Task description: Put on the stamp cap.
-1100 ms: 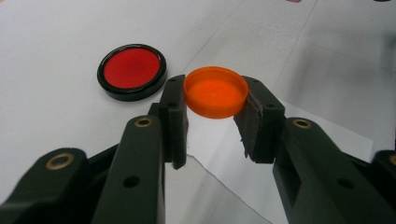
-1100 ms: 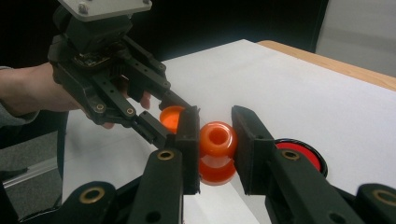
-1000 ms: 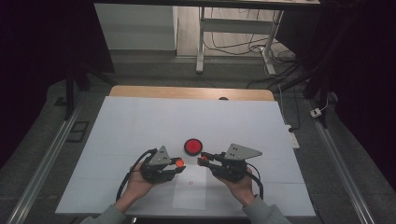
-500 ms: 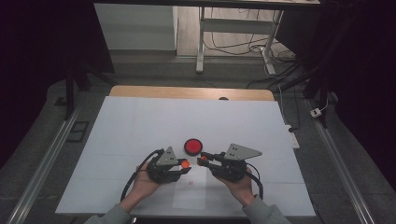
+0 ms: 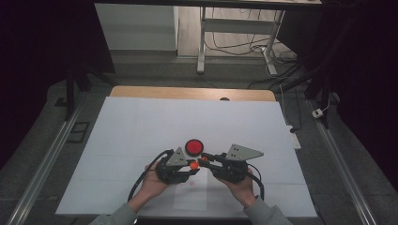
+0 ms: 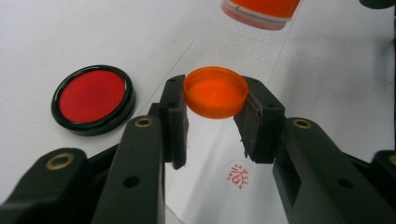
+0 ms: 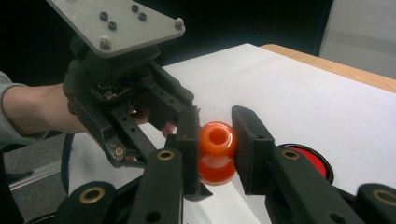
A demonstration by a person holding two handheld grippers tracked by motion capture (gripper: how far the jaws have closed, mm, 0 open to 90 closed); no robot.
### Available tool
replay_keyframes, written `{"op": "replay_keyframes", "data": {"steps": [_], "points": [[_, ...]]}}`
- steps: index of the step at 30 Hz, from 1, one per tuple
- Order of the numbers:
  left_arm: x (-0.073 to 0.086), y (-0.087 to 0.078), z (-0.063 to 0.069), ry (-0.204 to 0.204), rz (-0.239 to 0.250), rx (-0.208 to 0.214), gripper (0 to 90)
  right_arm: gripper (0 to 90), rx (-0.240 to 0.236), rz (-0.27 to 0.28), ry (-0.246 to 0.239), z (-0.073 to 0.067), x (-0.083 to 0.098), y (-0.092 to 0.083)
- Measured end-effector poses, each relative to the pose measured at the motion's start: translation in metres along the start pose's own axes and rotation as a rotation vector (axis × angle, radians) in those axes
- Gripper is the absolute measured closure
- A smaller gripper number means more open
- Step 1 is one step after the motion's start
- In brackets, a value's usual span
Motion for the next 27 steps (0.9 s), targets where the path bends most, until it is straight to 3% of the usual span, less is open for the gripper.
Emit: {"op": "replay_keyframes", "data": {"steps": [14,27], "points": [[-0.006,0.007,0.006,0.015,-0.005,0.016,64.6,71.8,-0.004,-0.019,-0.004,-0.001,0.003,0.005],[-0.012,0.003,0.01,0.033,0.008,0.007,64.6,71.8,-0.003,-0.033,-0.005,-0.001,0.007,0.008]]}}
Point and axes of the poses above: each handheld gripper's, and its own axes: y roughly forward along the jaws, x roughly out of its underside, z roughly to its right, the point moved 10 cm from there along y, roughly forward along the jaws, and after that the axes turned 14 degrees about -z, right-handed, at the moved point
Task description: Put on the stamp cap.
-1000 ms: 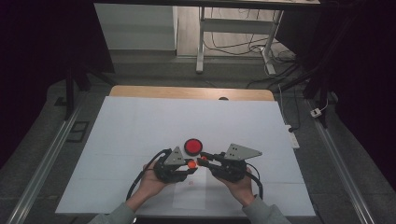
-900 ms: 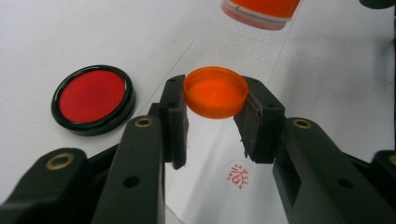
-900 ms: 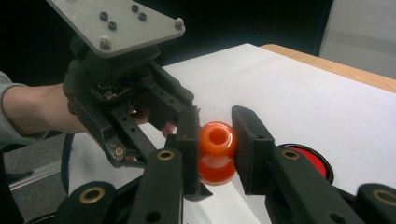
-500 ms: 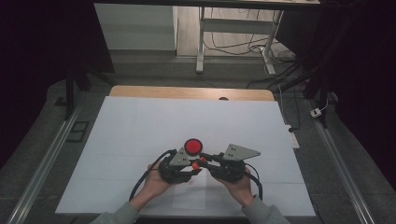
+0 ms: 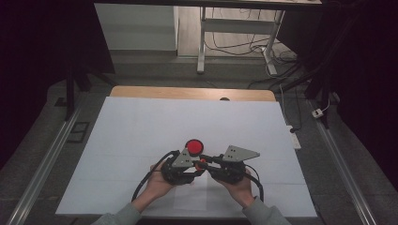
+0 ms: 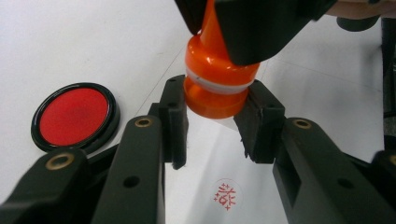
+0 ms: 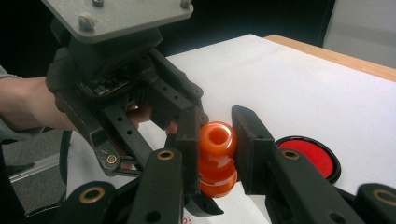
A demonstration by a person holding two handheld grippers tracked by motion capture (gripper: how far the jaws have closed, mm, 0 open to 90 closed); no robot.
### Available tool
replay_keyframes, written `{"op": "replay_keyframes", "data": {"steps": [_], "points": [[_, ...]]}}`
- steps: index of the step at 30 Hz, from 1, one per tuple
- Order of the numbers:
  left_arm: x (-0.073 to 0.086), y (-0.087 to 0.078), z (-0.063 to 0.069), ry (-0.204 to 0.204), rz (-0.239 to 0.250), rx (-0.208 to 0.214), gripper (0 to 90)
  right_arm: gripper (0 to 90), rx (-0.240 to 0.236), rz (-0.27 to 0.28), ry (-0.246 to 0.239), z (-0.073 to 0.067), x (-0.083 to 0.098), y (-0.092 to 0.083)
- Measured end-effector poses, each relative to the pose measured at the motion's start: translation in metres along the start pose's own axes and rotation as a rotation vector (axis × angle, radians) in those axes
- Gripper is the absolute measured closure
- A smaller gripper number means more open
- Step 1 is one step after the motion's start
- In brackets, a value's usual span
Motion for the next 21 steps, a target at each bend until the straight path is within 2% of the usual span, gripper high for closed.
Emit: {"op": "replay_keyframes", "data": {"steps": [3,21], "points": [[-0.0001,-0.0005,0.0008,0.01,-0.005,-0.003,64.6,71.8,0.0,-0.001,-0.001,0.0,0.0002,0.0003],[-0.0016,-0.0041,0.001,0.009,0.006,-0.006,64.6,71.8,-0.003,-0.006,0.001,0.0001,0.0018,0.0011]]}}
Point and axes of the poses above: each handheld gripper's, and its own axes: y roughly forward along the jaws, x roughly out of its underside, z roughly to its right, the point moved 10 cm from there along y, roughly forward along the jaws, and after that the axes turned 14 degrees about -z, right-handed, at the moved point
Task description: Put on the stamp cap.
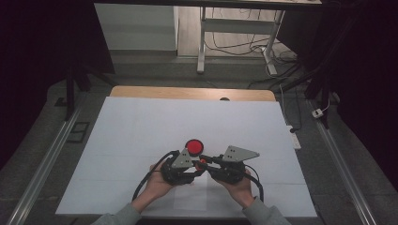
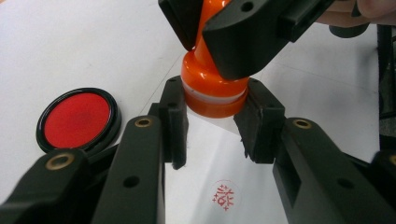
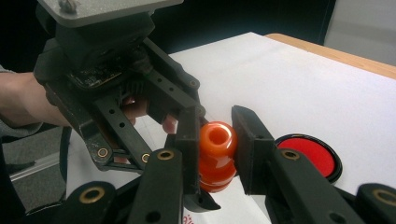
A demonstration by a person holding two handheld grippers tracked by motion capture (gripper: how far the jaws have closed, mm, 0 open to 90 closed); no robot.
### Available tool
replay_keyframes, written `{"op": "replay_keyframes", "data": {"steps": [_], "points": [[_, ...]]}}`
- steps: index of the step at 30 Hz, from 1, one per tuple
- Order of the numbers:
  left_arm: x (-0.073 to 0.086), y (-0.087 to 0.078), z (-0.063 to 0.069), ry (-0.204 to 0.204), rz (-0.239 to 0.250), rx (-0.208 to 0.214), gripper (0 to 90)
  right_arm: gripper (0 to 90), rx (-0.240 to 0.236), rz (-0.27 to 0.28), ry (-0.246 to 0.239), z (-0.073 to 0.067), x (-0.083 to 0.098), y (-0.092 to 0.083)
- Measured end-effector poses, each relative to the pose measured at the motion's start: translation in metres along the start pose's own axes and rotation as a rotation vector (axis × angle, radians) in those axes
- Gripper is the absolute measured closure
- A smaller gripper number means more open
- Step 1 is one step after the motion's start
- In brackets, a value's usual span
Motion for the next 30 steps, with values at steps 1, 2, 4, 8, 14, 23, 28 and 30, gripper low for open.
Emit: {"op": "replay_keyframes", "data": {"steps": [1,2,4,8,14,23,28,30], "points": [[0.0,-0.0001,0.0,0.0,0.0,0.0,64.6,71.9,0.0,0.0,0.001,0.0,0.0,0.0],[0.0,-0.0001,0.0,0.0,0.0,-0.001,64.6,71.9,0.0,0.001,0.0,-0.0001,0.0,0.0],[0.0,-0.0001,0.0,-0.001,0.0,-0.002,64.6,71.8,0.0,0.001,0.0,-0.0001,-0.0001,0.0],[-0.0001,-0.0007,-0.0007,-0.005,0.003,-0.003,64.6,71.8,-0.001,0.003,0.001,-0.0003,0.0,0.0003],[-0.0002,-0.0009,-0.0008,-0.004,0.006,-0.007,64.6,71.9,-0.004,0.002,0.001,-0.0003,0.0004,0.0009],[-0.0002,-0.0013,-0.0007,0.016,0.004,-0.026,65.0,71.9,-0.008,0.003,0.005,-0.0004,0.0005,0.001],[0.0004,-0.0013,-0.0006,0.019,-0.002,-0.034,65.1,72.0,-0.01,0.003,0.006,-0.0004,0.0009,0.0015],[0.0008,-0.0011,-0.0006,0.021,-0.006,-0.036,65.2,72.0,-0.008,0.001,0.005,-0.0004,0.0012,0.0018]]}}
Point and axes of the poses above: each handheld gripper's, and its own axes: y roughly forward along the jaws, x roughly out of its underside, z roughly to its right, the point moved 10 cm from there along y, roughly forward along the jaws, and after that the axes turned 14 degrees about -z, right-handed, at the moved point
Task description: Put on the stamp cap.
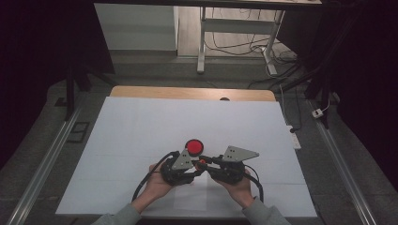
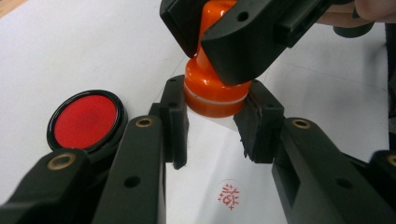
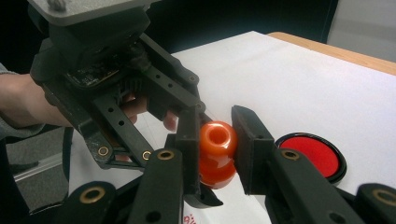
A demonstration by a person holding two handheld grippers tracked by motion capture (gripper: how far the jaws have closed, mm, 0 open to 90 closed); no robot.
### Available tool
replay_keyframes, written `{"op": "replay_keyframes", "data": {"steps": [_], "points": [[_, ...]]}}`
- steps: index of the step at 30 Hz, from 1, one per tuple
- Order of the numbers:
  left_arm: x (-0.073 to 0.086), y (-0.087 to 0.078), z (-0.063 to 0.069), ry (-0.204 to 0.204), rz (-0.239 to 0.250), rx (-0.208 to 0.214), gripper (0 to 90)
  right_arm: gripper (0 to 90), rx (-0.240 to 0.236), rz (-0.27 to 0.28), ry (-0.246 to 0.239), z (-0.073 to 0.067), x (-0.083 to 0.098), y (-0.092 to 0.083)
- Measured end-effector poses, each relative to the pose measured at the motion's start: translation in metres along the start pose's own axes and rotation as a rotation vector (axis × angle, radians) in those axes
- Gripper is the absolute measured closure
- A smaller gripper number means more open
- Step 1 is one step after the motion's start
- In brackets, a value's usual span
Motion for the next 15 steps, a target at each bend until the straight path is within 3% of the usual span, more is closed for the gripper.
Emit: {"op": "replay_keyframes", "data": {"steps": [15], "points": [[0.0016,-0.0003,0.0005,0.015,-0.003,-0.023,65.3,72.4,-0.008,0.019,-0.001,-0.0012,0.0029,0.0019]]}}
Point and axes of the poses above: each handheld gripper's, and its own axes: y roughly forward along the jaws, x roughly out of its underside, z roughly to its right, the point moved 10 cm from there along y, roughly forward along the jaws, and after that the axes turned 14 degrees about -z, right-handed, at the moved point
